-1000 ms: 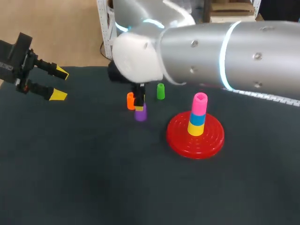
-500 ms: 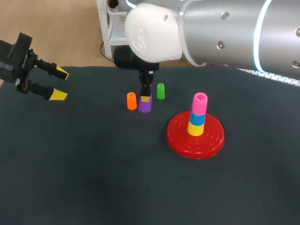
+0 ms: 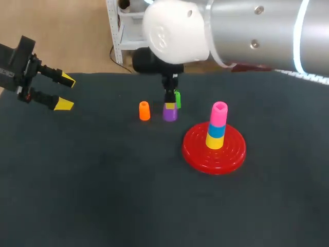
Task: Pick up and stack the cylinders on the red base in this order: pink,purple,orange,green
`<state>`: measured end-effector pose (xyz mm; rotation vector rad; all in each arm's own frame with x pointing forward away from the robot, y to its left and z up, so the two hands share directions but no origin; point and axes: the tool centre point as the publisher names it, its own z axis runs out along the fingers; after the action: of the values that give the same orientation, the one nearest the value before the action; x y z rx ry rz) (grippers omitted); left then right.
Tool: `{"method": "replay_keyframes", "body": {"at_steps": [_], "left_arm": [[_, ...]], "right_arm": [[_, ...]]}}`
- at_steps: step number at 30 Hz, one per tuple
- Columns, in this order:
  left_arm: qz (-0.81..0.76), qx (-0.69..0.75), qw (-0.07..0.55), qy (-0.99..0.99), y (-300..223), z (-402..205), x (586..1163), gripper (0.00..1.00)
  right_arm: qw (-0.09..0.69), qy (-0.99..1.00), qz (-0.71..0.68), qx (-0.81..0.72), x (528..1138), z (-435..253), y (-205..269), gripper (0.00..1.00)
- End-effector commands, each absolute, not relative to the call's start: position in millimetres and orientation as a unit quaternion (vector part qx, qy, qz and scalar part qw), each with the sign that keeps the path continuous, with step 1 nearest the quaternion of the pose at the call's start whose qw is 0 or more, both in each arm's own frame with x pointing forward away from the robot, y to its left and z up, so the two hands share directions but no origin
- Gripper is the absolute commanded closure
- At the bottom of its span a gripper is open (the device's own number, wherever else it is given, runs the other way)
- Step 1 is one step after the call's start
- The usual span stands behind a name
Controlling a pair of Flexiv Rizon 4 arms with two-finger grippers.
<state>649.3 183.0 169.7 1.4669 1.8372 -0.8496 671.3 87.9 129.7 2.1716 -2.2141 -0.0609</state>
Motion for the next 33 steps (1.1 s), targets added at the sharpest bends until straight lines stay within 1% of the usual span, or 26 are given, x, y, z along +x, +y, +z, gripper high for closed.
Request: {"method": "replay_keyframes", "body": {"at_steps": [1,7,15,22,33], "left_arm": [[-0.322,0.557,0.317,0.697,183.4,168.7,648.9,0.00],[-0.322,0.557,0.317,0.697,183.4,168.7,648.9,0.00],[-0.322,0.557,0.317,0.697,183.4,168.7,648.9,0.00],[-0.322,0.557,0.317,0.697,183.4,168.7,648.9,0.00],[-0.322,0.557,0.317,0.697,183.4,168.7,648.9,0.00]], "right_arm": [[-0.017,-0.716,-0.015,0.698,654.4,151.5,60.2,1.00],[-0.039,-0.722,-0.014,0.690,643.7,169.8,30.0,1.00],[-0.045,-0.729,-0.008,0.683,642.4,194.3,-3.8,1.00],[-0.070,-0.729,0.000,0.681,644.8,214.5,-10.9,1.00],[-0.037,-0.733,0.002,0.679,625.1,218.6,-25.3,1.00]]}}
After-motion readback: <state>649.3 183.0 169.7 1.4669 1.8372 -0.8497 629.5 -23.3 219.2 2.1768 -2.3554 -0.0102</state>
